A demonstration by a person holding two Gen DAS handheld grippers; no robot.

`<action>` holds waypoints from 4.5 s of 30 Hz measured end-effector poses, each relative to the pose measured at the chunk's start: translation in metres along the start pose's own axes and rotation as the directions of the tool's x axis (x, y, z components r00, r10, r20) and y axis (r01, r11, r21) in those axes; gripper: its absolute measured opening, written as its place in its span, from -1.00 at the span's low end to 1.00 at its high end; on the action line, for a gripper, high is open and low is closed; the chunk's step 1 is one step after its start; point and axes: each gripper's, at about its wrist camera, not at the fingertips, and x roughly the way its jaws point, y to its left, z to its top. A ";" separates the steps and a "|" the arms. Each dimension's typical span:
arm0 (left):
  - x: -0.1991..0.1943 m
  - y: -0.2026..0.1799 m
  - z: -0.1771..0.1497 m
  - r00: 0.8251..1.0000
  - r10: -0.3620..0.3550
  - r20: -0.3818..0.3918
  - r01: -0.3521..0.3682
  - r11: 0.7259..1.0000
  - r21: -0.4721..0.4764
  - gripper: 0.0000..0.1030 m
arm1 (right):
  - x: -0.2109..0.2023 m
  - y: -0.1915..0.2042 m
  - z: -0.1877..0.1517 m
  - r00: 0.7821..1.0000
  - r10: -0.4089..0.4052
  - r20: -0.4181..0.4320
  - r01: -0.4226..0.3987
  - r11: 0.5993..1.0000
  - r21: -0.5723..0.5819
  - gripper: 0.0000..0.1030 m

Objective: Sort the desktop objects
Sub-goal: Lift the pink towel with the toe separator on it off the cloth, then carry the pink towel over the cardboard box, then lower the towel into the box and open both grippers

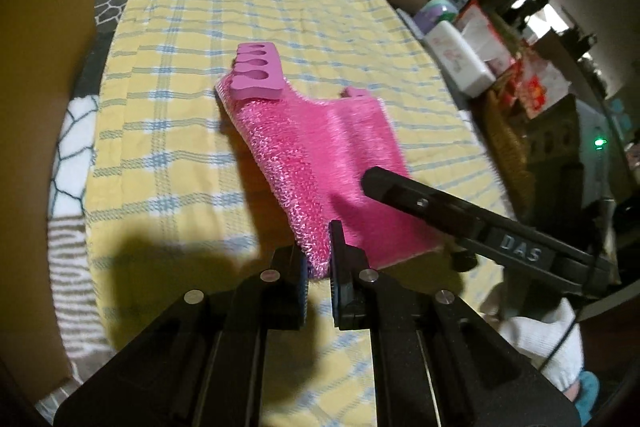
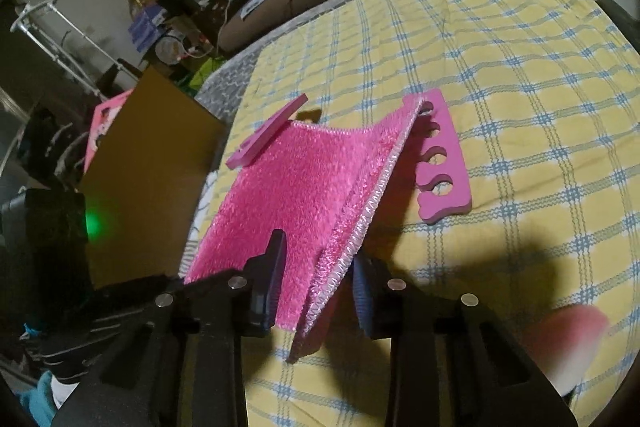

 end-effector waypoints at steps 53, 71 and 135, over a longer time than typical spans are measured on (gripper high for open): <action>-0.264 -0.103 -0.048 0.933 -0.246 0.261 0.197 0.960 0.199 -0.84 | -0.208 0.185 -0.039 0.942 0.231 0.243 -0.199 0.968 -0.151 -0.46; -0.340 0.039 -0.035 0.933 -0.084 0.350 0.057 0.995 0.086 -0.81 | -0.082 0.304 -0.017 0.915 0.396 0.075 -0.376 0.906 -0.192 -0.46; -0.276 0.168 0.008 0.971 0.178 0.161 -0.176 0.984 -0.029 0.30 | 0.056 0.293 0.019 0.946 0.325 -0.001 -0.325 0.944 -0.062 0.43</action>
